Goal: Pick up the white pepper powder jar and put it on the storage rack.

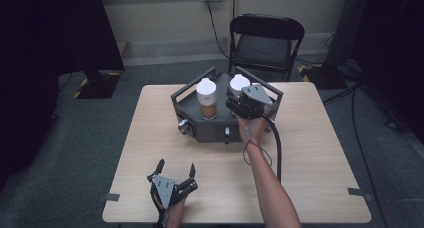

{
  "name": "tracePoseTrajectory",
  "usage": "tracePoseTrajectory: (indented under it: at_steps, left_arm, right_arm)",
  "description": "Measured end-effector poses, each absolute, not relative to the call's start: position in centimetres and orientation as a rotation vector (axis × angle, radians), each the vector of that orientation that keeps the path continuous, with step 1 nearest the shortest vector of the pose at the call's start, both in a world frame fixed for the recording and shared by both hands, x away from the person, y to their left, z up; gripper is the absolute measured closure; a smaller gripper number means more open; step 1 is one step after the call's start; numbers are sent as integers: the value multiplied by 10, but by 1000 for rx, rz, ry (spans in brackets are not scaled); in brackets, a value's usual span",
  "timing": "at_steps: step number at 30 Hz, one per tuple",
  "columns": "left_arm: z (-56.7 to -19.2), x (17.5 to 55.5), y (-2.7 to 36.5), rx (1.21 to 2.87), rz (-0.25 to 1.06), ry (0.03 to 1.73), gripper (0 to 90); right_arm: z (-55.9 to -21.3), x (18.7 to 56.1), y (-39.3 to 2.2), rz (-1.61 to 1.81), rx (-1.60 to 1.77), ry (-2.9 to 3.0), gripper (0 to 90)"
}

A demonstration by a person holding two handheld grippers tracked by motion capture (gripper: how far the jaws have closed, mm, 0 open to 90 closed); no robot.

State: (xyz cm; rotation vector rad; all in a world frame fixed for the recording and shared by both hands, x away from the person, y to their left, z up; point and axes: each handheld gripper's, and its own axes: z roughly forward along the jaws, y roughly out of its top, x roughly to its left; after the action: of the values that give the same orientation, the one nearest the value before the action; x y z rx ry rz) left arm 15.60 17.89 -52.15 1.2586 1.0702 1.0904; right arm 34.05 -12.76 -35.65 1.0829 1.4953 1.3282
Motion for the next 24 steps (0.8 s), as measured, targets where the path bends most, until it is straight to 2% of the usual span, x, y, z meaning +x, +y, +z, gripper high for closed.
tracePoseTrajectory:
  at_steps: [4, 7, 24]
  left_arm:
    - [-522, 156, 179, 1258, 1091, 1071, 2]
    - [-521, 156, 179, 1258, 1091, 1071, 2]
    - [-522, 156, 179, 1258, 1092, 1071, 3]
  right_arm:
    - [-361, 343, -130, 1368, 1072, 1478, 48]
    - [-362, 343, -131, 1380, 1075, 1470, 1]
    - [-363, 330, -142, 1420, 1045, 1459, 0]
